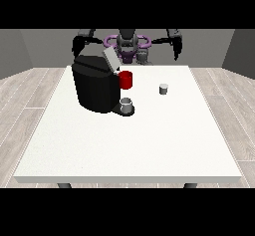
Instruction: Insert the coffee pod into the coffee machine and close the lid
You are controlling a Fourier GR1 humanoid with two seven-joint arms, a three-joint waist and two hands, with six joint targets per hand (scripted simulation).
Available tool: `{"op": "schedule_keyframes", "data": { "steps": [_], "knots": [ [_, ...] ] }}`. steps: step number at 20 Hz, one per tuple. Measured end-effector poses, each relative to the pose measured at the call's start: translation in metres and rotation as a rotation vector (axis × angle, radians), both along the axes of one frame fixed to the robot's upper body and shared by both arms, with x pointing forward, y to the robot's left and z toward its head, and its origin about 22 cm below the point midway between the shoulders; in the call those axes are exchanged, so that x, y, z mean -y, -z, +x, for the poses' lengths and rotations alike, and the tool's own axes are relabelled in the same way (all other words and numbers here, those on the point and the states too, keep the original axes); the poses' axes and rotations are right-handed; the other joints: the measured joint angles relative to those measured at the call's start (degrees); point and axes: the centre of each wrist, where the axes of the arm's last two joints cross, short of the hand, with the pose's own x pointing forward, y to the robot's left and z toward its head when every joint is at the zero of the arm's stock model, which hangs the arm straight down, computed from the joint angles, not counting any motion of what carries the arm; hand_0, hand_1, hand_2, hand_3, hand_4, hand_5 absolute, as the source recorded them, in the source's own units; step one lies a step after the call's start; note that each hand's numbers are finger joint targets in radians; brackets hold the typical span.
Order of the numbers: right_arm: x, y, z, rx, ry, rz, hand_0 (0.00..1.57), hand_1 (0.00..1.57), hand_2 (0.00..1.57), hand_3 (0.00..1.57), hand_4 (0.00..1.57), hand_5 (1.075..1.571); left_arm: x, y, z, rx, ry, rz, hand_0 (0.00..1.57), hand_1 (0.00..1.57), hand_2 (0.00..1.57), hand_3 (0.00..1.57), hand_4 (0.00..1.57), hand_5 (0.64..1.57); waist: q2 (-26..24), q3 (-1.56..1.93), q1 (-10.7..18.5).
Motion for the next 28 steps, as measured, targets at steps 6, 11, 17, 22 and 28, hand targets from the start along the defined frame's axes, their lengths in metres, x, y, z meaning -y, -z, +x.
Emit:
{"op": "schedule_keyframes", "data": {
  "steps": [6, 11, 17, 22, 28],
  "knots": [
    [-0.015, -0.007, 0.008, 0.071, -0.010, 0.017, 0.00, 0.00, 0.00, 0.00, 0.17, 1.571, -0.027, -0.018, 0.033, -0.047, -0.022, 0.063, 0.00, 0.00, 0.00, 0.00, 0.00, 1.571, 3.02, 0.04, -2.72],
    [-0.024, -0.019, 0.020, 0.126, -0.035, 0.034, 0.00, 0.00, 0.00, 0.00, 0.19, 1.571, -0.041, -0.021, 0.055, -0.077, -0.031, 0.111, 0.00, 0.00, 0.00, 0.00, 0.00, 1.571, 6.67, 0.03, -4.52],
    [-0.026, -0.023, 0.021, 0.146, -0.075, 0.039, 0.00, 0.00, 0.00, 0.00, 0.26, 1.571, -0.065, -0.017, 0.073, -0.131, -0.086, 0.139, 0.00, 0.00, 0.00, 0.00, 0.00, 1.571, 9.18, 0.04, -6.53],
    [-0.032, -0.024, 0.028, 0.116, -0.070, 0.035, 0.00, 0.00, 0.00, 0.00, 0.36, 1.571, -0.060, -0.011, 0.085, -0.186, -0.082, 0.207, 0.00, 0.00, 0.00, 0.00, 0.00, 1.571, 9.53, 0.03, -6.13],
    [-0.032, -0.021, 0.037, 0.079, -0.052, 0.021, 0.00, 0.00, 0.00, 0.00, 0.39, 1.571, -0.053, -0.006, 0.095, -0.211, -0.053, 0.303, 0.10, 0.10, 0.50, 0.00, 0.00, 1.571, 10.17, 0.04, -5.76]
  ]
}}
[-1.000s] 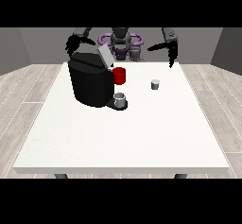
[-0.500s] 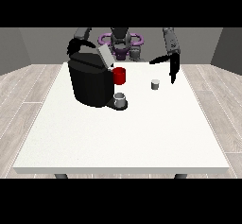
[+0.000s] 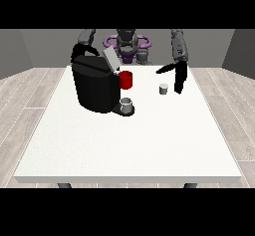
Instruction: Insert the coffee pod into the coffee machine and close the lid
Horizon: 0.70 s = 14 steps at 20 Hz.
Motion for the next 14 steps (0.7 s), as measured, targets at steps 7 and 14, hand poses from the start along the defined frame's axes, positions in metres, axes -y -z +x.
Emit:
{"op": "schedule_keyframes", "data": {
  "steps": [7, 14],
  "knots": [
    [0.002, 0.006, 0.010, -0.038, 0.025, -0.026, 0.00, 0.00, 0.00, 0.00, 0.41, 1.571, 0.008, 0.016, 0.003, -0.040, 0.002, 0.080, 0.62, 0.62, 0.74, 0.48, 0.00, 1.571, 0.25, -0.01, 0.90],
    [-0.003, 0.001, 0.016, -0.032, 0.020, -0.038, 0.00, 0.00, 0.00, 0.00, 0.43, 1.571, -0.002, 0.017, 0.007, -0.052, 0.012, 0.223, 0.55, 0.55, 0.70, 0.45, 0.00, 1.571, 1.63, 0.00, -0.35]
  ]
}}
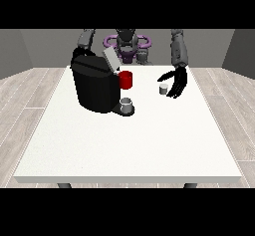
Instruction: Insert the coffee pod into the coffee machine and close the lid
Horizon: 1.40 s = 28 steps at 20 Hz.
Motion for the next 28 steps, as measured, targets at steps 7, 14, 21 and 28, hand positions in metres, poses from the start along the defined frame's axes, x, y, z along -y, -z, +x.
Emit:
{"op": "schedule_keyframes", "data": {
  "steps": [7, 14, 21, 28],
  "knots": [
    [-0.003, -0.002, 0.001, -0.031, 0.009, 0.008, 0.00, 0.00, 0.00, 0.00, 0.52, 1.571, 0.003, 0.007, 0.002, 0.043, 0.008, 0.102, 0.69, 0.69, 0.85, 0.65, 0.29, 1.571, -0.94, 0.00, -0.11],
    [-0.006, -0.001, 0.002, -0.023, 0.008, 0.009, 0.00, 0.00, 0.00, 0.00, 0.50, 1.571, 0.009, 0.012, 0.006, 0.103, 0.002, 0.162, 0.99, 0.99, 1.09, 0.87, 0.29, 1.571, -0.50, 0.00, -0.34],
    [-0.006, 0.001, 0.002, -0.019, 0.006, 0.036, 0.00, 0.00, 0.00, 0.00, 0.49, 1.571, 0.004, 0.007, 0.011, 0.096, 0.021, 0.259, 1.23, 1.23, 1.36, 1.31, 0.47, 1.571, -0.35, 0.04, -0.80],
    [0.002, 0.008, 0.002, -0.032, 0.010, 0.042, 0.00, 0.00, 0.00, 0.00, 0.45, 1.571, 0.002, -0.019, 0.026, 0.172, 0.114, 0.228, 1.40, 1.40, 1.42, 1.36, 0.60, 1.571, -0.72, 0.01, -0.51]
  ]
}}
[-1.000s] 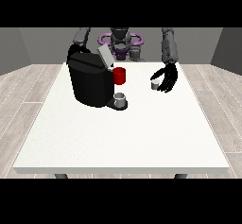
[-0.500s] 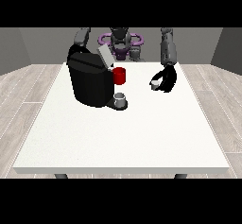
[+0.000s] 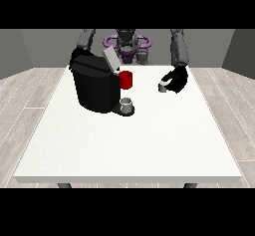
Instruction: Insert the coffee pod into the coffee machine and close the lid
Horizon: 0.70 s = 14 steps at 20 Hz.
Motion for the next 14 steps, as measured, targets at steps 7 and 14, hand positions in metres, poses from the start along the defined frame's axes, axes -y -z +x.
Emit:
{"op": "schedule_keyframes", "data": {
  "steps": [7, 14],
  "knots": [
    [0.010, 0.021, 0.001, -0.076, 0.030, 0.020, 0.00, 0.00, 0.00, 0.00, 0.49, 1.571, 0.028, -0.041, 0.025, 0.010, 0.110, -0.015, 1.26, 1.26, 1.33, 1.29, 0.54, 1.571, -3.99, 0.03, 1.20],
    [0.004, 0.016, 0.011, -0.064, 0.004, 0.007, 0.00, 0.00, 0.00, 0.00, 0.47, 1.571, 0.048, -0.079, 0.042, 0.059, 0.160, -0.016, 1.25, 1.25, 1.33, 1.29, 0.57, 1.571, -4.00, 0.02, 0.57]
  ]
}}
